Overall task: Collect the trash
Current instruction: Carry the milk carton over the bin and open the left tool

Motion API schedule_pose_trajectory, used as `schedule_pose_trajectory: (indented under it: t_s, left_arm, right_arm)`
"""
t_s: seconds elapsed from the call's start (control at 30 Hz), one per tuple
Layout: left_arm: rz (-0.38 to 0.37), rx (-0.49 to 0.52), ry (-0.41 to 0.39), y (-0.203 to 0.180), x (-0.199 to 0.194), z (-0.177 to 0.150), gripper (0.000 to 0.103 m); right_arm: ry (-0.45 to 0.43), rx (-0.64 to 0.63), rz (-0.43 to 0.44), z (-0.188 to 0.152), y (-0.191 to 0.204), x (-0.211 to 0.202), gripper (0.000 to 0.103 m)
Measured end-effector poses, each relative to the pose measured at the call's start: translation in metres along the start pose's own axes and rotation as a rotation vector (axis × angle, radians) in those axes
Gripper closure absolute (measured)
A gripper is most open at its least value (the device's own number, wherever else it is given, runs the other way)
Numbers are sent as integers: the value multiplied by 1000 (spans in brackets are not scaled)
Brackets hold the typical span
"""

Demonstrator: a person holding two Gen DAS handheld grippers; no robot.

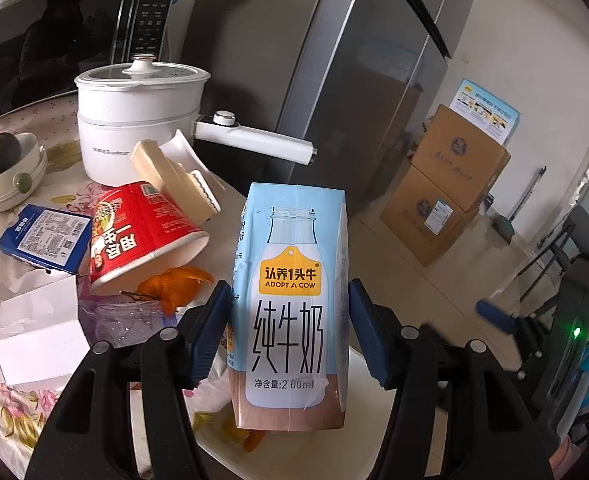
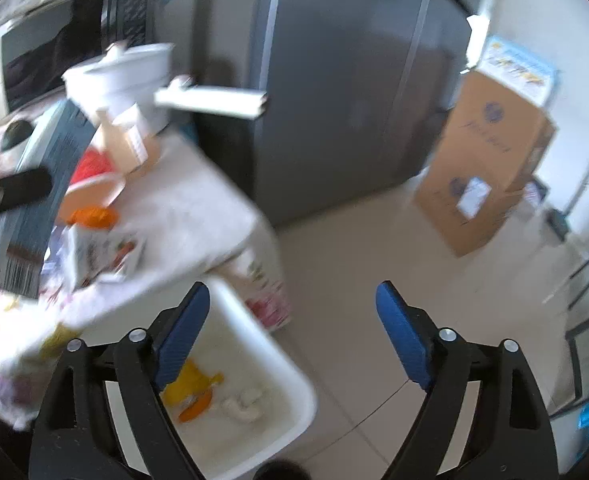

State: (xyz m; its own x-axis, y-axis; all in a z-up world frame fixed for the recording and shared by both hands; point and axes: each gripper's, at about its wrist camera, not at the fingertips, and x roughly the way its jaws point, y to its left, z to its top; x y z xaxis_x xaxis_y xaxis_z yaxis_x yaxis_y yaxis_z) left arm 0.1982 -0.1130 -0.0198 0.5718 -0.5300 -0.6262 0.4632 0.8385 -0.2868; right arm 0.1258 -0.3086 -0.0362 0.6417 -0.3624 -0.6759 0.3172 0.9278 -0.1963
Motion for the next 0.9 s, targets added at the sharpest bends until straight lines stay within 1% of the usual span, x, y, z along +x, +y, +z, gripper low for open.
schedule_pose_trajectory:
  t_s: [0.03, 0.1, 0.13, 0.23, 0.33, 0.5, 0.67, 0.8, 0.9]
  left_arm:
    - [-5, 7, 6, -3, 1, -1, 44]
    - [-12, 18, 16, -7, 3, -4, 44]
    - [-16, 26, 24, -10, 5, -6, 44]
    - [-30, 39, 53, -16, 11, -12, 44]
    - [-40, 65, 97, -24, 20, -22, 44]
    - [-53, 110, 159, -37, 33, -38, 44]
    - [-60, 154, 210, -46, 43, -52, 43]
    - [-59, 170, 224, -51, 46, -58, 34]
    - [-56, 175, 234, -52, 49, -60, 33]
  right_arm:
    - [-29, 14, -35, 1, -4, -3, 18]
    - [-56, 47, -68, 2, -12, -5, 17]
    - [-62, 64, -78, 3, -15, -5, 14]
    - [-62, 121, -107, 5, -28, -2, 11]
    - [-52, 147, -118, 4, -35, 1, 11]
    - [-57, 157, -135, 5, -34, 2, 10]
    - [-55, 173, -143, 4, -36, 2, 8]
    - [-49, 185, -146, 4, -39, 4, 8]
    - [-47, 186, -151, 5, -39, 4, 8]
